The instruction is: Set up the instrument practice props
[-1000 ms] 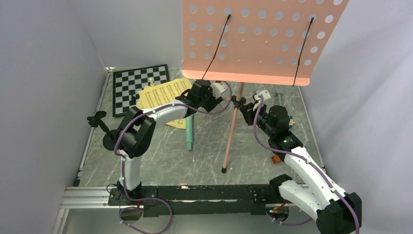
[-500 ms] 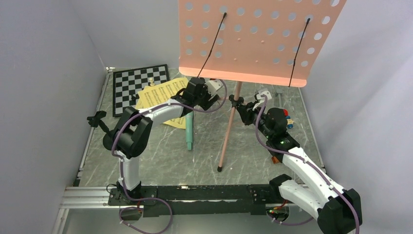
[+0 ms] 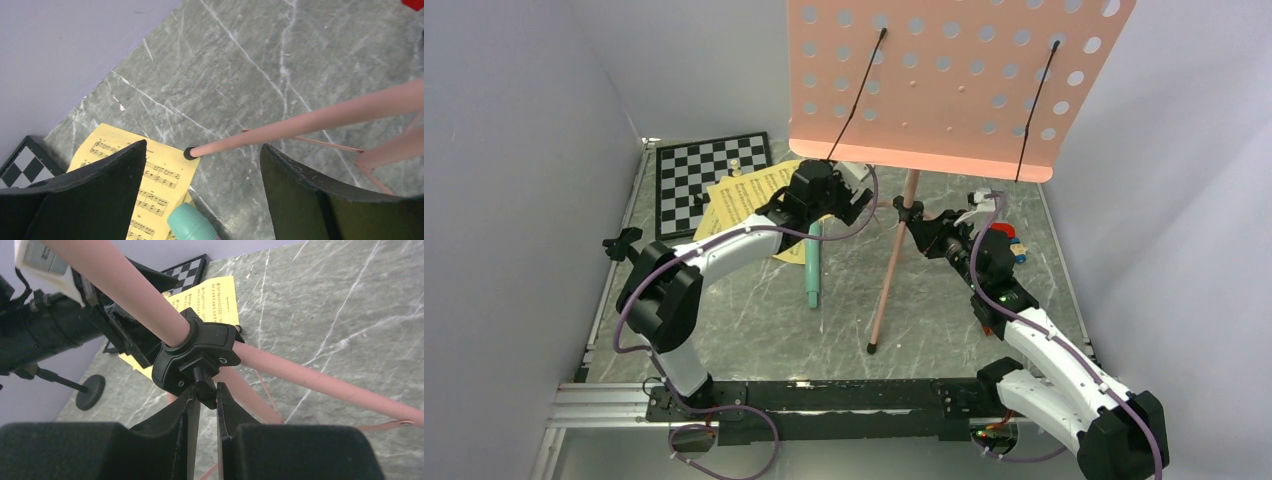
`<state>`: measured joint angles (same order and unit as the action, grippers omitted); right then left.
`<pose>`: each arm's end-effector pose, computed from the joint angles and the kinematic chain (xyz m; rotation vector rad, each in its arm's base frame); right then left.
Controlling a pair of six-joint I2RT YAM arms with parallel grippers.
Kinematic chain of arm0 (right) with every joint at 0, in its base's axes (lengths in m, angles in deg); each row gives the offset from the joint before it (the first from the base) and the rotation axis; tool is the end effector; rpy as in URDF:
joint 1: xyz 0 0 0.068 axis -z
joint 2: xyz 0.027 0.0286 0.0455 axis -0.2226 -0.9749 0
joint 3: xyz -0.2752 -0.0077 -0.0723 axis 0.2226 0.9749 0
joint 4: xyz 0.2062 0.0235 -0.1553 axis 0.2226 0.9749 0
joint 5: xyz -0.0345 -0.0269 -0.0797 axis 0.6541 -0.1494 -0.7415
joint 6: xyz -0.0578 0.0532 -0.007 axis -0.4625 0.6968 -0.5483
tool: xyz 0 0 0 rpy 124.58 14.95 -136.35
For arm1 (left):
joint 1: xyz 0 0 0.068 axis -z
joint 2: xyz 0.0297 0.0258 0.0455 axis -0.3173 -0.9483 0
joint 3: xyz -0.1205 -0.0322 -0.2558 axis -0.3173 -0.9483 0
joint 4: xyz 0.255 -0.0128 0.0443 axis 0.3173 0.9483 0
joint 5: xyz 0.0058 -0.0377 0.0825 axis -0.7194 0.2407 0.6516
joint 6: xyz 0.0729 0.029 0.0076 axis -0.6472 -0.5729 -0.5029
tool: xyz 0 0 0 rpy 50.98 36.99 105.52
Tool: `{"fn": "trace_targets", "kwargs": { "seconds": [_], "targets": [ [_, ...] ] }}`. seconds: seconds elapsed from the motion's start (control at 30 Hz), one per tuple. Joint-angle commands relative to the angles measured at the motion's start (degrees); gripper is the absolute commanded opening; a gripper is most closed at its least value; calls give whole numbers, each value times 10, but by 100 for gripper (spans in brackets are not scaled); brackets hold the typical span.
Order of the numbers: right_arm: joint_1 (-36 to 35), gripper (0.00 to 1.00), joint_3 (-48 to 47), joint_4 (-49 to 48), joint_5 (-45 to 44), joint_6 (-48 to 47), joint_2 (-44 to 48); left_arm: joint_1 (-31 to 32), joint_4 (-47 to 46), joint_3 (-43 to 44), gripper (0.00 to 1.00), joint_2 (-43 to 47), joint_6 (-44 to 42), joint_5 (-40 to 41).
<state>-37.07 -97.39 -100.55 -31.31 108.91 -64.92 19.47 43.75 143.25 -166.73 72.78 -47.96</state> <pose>0.2088 0.0989 0.2864 0.0107 1.7104 0.7490 0.3476 -0.2705 0.2855 0.8263 1.7025 -0.2757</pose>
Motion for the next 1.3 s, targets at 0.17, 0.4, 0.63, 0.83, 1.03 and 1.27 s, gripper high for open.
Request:
{"fn": "trace_targets", "kwargs": {
  "seconds": [0.17, 0.4, 0.63, 0.83, 1.03, 1.27],
  "targets": [
    [-10, 42, -7, 37, 23, 52, 35, 16, -16, -27, 87, 50, 24, -20],
    [-9, 62, -30, 105, -23, -27, 88, 23, -16, -43, 87, 63, 24, -18],
    [-9, 59, -40, 76, -16, -7, 74, 26, -15, -47, 87, 72, 28, -20],
    [-8, 54, -54, 53, -17, 2, 45, 35, -15, -49, 87, 77, 31, -24],
    [-8, 51, -54, 37, -26, 3, 30, 42, -17, -53, 87, 84, 33, -26],
    [-8, 45, -49, 30, -37, -2, 20, 45, -16, -56, 87, 85, 35, -25]
  ]
}}
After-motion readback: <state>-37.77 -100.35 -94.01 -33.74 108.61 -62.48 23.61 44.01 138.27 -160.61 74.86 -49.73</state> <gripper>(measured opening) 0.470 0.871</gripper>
